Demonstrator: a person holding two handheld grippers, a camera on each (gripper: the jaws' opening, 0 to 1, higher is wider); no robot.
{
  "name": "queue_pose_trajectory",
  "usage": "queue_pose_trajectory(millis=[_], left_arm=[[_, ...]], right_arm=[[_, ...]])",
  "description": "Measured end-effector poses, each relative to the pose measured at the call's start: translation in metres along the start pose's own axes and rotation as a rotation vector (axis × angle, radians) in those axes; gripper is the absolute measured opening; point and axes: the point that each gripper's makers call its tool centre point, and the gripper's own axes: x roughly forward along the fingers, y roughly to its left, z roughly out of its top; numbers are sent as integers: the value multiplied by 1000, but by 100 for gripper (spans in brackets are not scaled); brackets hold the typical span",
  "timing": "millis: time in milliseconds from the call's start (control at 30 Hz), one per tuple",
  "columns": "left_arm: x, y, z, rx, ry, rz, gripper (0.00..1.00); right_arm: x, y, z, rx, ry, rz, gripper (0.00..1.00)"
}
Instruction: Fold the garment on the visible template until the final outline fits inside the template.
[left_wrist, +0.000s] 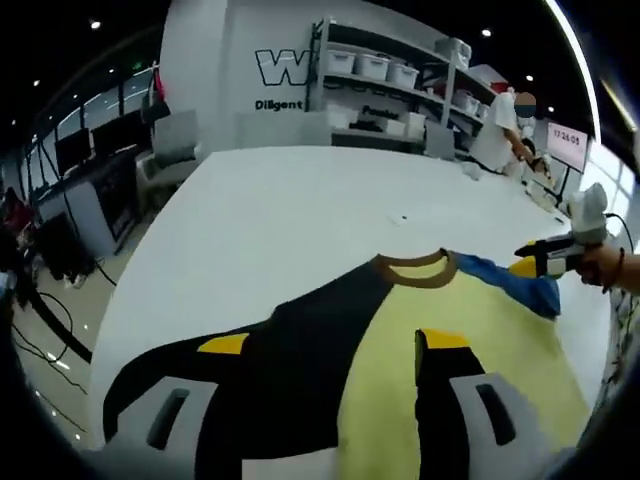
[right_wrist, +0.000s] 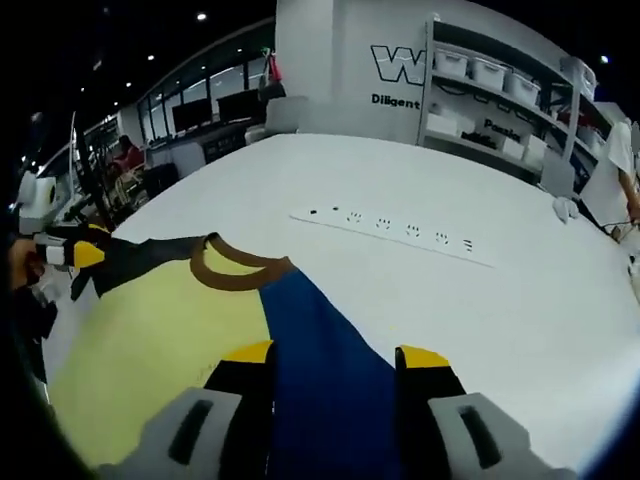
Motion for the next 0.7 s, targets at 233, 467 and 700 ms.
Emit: queue_pose_trajectory(millis=[233, 467, 700], left_arm=[[-19, -6, -4, 12, -3, -18, 79], [-49, -22, -13, 20, -10, -49, 85], [-70, -40, -25, 51, -3, -88, 90]], right_arm=[[-18, -10, -13, 12, 18, -27, 48], [-40, -14, -45, 17, 76, -47, 48], [-54, -12, -66, 9, 110, -55, 46]])
